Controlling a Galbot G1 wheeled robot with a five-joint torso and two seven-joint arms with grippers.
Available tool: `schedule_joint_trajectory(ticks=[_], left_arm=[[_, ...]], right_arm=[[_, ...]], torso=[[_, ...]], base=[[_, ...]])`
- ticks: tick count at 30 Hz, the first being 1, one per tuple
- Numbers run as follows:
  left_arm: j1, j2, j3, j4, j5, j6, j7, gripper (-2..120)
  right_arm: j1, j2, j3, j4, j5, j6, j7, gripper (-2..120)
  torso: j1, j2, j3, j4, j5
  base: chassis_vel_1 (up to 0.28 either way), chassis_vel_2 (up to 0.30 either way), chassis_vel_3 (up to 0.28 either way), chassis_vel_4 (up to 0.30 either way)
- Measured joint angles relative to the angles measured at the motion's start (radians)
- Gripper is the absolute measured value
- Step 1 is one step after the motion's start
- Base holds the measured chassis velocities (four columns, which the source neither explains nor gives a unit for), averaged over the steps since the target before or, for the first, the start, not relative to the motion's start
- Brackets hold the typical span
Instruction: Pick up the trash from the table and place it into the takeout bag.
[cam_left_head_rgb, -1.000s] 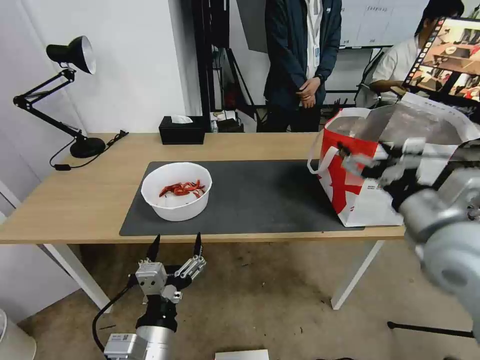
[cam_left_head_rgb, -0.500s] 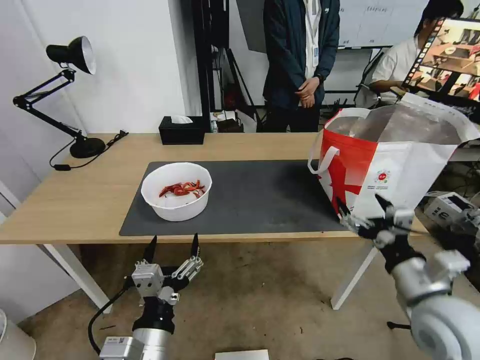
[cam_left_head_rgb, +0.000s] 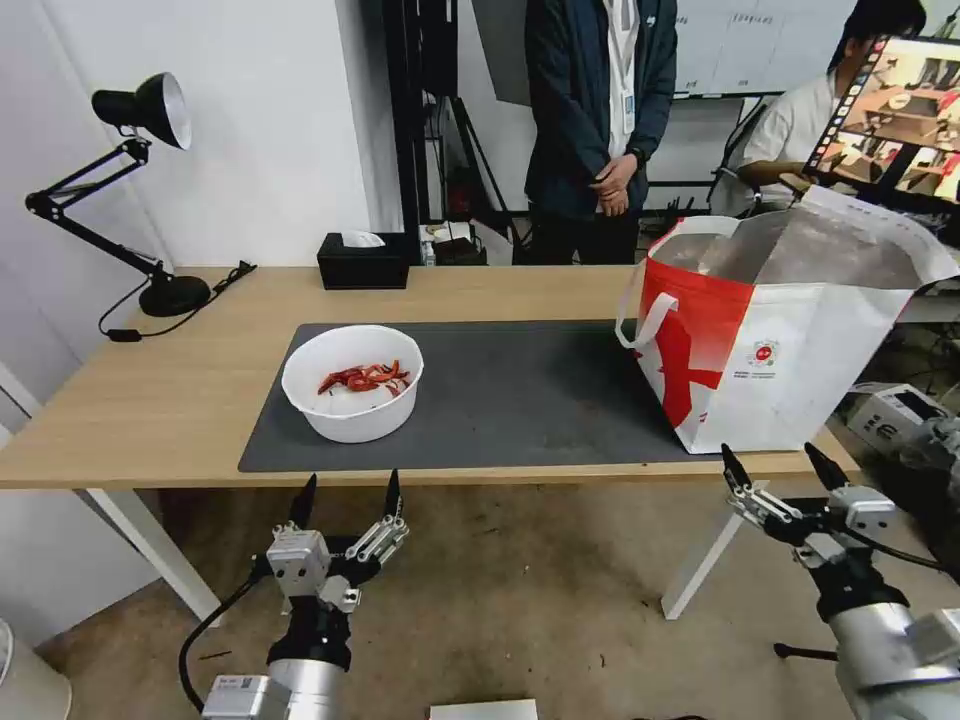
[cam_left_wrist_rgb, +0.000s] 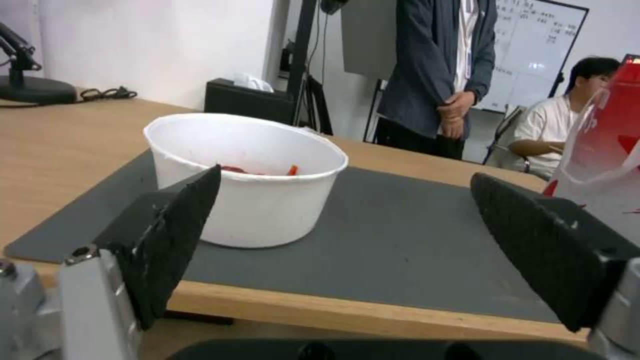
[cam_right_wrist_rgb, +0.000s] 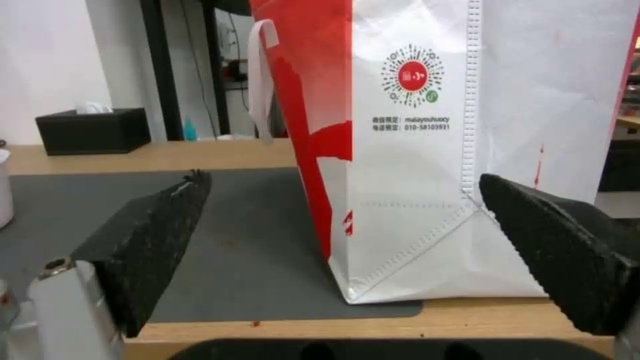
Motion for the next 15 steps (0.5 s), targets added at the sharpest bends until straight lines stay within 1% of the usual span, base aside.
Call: schedule_joint_trajectory(ticks=[15], left_arm=[[0.001,-0.002,0.004,0.003,0.009,0.000,0.001,100]], right_arm=[[0.009,0.005,-0.011,-0.003,0.005,-0.003,0.007,100]], torso=[[0.000,0.000,0.000,0.0000,0.0000]], base=[[0.000,0.000,0.000,0.000]])
